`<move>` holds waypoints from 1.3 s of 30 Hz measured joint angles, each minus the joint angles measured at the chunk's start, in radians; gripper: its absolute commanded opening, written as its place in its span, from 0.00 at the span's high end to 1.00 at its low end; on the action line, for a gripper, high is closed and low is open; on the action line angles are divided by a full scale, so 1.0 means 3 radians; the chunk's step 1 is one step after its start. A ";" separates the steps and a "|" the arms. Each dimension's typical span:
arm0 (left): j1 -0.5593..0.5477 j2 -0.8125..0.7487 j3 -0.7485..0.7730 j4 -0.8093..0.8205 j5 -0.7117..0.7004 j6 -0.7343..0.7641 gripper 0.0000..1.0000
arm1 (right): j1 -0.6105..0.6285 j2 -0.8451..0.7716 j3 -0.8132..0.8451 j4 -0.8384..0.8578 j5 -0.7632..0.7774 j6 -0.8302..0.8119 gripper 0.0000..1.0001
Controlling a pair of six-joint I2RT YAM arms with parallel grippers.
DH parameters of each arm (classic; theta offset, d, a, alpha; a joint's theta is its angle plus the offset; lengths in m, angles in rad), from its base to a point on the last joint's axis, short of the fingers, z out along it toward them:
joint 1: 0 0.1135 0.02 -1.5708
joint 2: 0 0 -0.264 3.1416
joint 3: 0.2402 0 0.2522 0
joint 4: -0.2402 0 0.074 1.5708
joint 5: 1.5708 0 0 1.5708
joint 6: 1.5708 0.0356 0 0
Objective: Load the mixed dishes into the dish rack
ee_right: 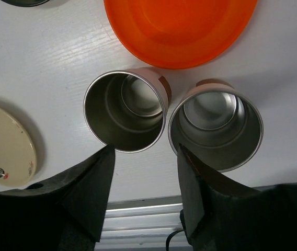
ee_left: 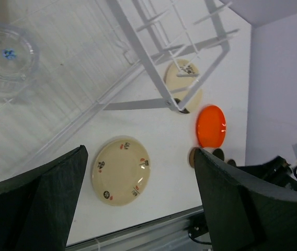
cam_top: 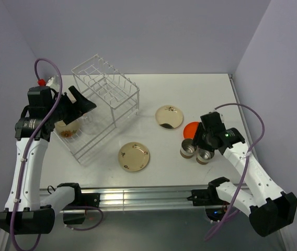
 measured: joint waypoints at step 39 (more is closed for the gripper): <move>0.0000 -0.0355 -0.0224 0.0538 0.1247 -0.0031 0.09 | 0.0000 0.1119 -0.0006 0.0730 0.0134 -0.0310 1.00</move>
